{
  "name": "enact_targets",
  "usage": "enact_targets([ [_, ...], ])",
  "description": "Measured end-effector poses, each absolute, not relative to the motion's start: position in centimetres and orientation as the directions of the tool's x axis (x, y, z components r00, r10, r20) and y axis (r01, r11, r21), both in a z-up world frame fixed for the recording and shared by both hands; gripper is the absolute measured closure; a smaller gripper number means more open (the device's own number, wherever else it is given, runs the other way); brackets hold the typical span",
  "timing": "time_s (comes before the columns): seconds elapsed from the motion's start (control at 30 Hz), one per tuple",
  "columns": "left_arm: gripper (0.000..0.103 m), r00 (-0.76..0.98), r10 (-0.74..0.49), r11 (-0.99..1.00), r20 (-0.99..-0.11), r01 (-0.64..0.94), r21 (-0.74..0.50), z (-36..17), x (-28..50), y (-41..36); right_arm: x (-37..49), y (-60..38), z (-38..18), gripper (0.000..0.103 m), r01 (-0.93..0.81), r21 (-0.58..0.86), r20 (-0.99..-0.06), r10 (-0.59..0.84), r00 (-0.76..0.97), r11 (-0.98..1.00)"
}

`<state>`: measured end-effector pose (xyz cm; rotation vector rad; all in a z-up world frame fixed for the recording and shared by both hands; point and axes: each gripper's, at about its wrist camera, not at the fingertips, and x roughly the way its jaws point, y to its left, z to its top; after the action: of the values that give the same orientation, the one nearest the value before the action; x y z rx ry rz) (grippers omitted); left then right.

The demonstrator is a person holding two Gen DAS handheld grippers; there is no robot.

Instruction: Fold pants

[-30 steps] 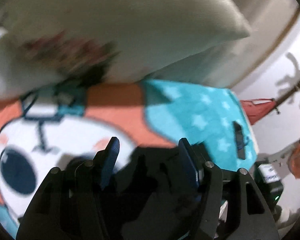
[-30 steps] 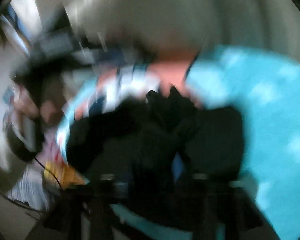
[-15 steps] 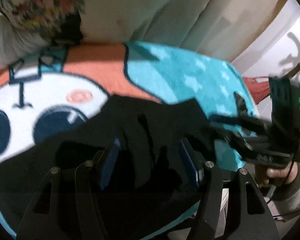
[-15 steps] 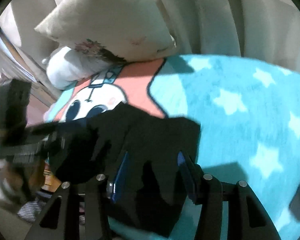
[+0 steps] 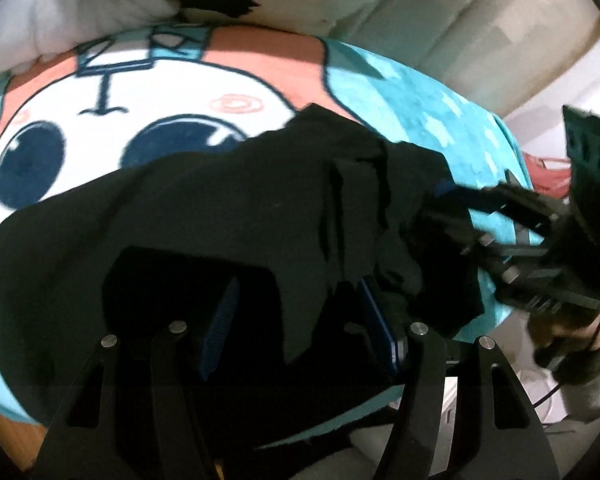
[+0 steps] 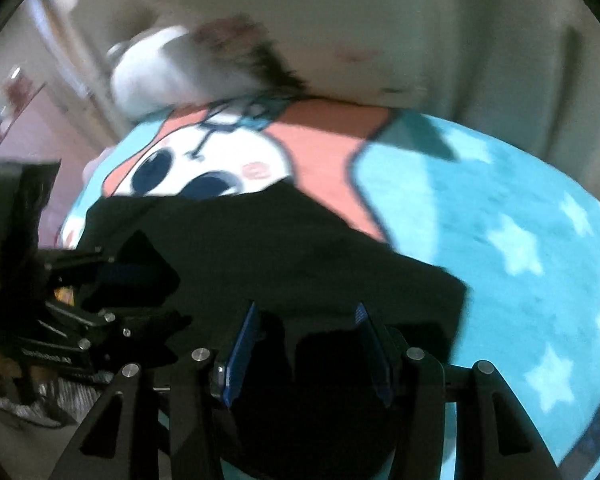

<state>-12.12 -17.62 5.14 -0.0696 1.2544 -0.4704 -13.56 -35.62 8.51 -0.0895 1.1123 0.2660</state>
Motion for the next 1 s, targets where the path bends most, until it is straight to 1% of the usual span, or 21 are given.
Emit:
enact_targets([
  [0.1,0.042,0.251,-0.359,0.921,-0.899,0.250,-0.298,5.7,-12.2,-16.2,-12.5,-33.9,5.9,0.053,-0.283,0.042,-0.913,0.152,0.379,0.958],
  [0.2,0.042,0.290,-0.308,0.945,-0.906,0.203,-0.256,6.4,-12.1,-14.8,-12.0,-34.0,6.8,0.053,-0.264,0.061,-0.917,0.158,0.365,0.963],
  [0.37,0.042,0.344,-0.215,0.974,-0.914,0.139,-0.177,6.9,-11.8,-12.8,-12.3,-33.6,8.9,0.053,-0.285,0.066,-0.907,0.177,0.382,0.956],
  [0.43,0.042,0.358,-0.203,0.978,-0.911,0.120,-0.170,7.1,-11.8,-11.9,-12.1,-33.2,7.9,0.053,-0.293,0.086,-0.918,0.190,0.348,0.952],
  [0.47,0.042,0.364,-0.195,0.980,-0.911,0.109,-0.166,7.1,-11.7,-11.5,-12.0,-32.8,6.5,0.053,-0.302,0.078,-0.936,0.173,0.305,0.950],
  [0.53,0.042,0.371,-0.182,0.983,-0.910,0.093,-0.158,7.2,-11.7,-10.5,-12.1,-32.4,5.6,0.052,-0.319,0.052,-0.950,0.145,0.277,0.946],
  [0.67,0.042,0.388,-0.161,0.987,-0.908,0.063,-0.148,7.6,-12.0,-9.2,-11.6,-31.6,8.3,0.052,-0.330,0.047,-0.944,0.150,0.294,0.943],
  [0.8,0.042,0.390,-0.177,0.983,-0.904,0.031,-0.179,8.0,-12.2,-7.8,-10.8,-29.4,10.8,0.051,-0.378,0.096,-0.907,0.238,0.349,0.921],
  [0.87,0.042,0.386,-0.212,0.975,-0.898,0.014,-0.224,8.2,-12.5,-6.9,-9.9,-27.3,11.0,0.048,-0.415,0.129,-0.893,0.287,0.346,0.901],
  [0.9,0.042,0.387,-0.247,0.963,-0.888,-0.005,-0.270,8.3,-13.0,-5.8,-9.4,-26.0,10.8,0.045,-0.442,0.131,-0.893,0.299,0.336,0.887],
  [0.93,0.041,0.388,-0.267,0.954,-0.882,-0.021,-0.298,8.3,-13.4,-5.1,-9.0,-24.9,10.7,0.044,-0.465,0.131,-0.894,0.307,0.326,0.876],
  [1.0,0.034,0.395,-0.284,0.939,-0.874,-0.071,-0.337,8.3,-14.7,-3.3,-8.0,-22.3,10.1,0.042,-0.527,0.141,-0.892,0.338,0.301,0.838],
])
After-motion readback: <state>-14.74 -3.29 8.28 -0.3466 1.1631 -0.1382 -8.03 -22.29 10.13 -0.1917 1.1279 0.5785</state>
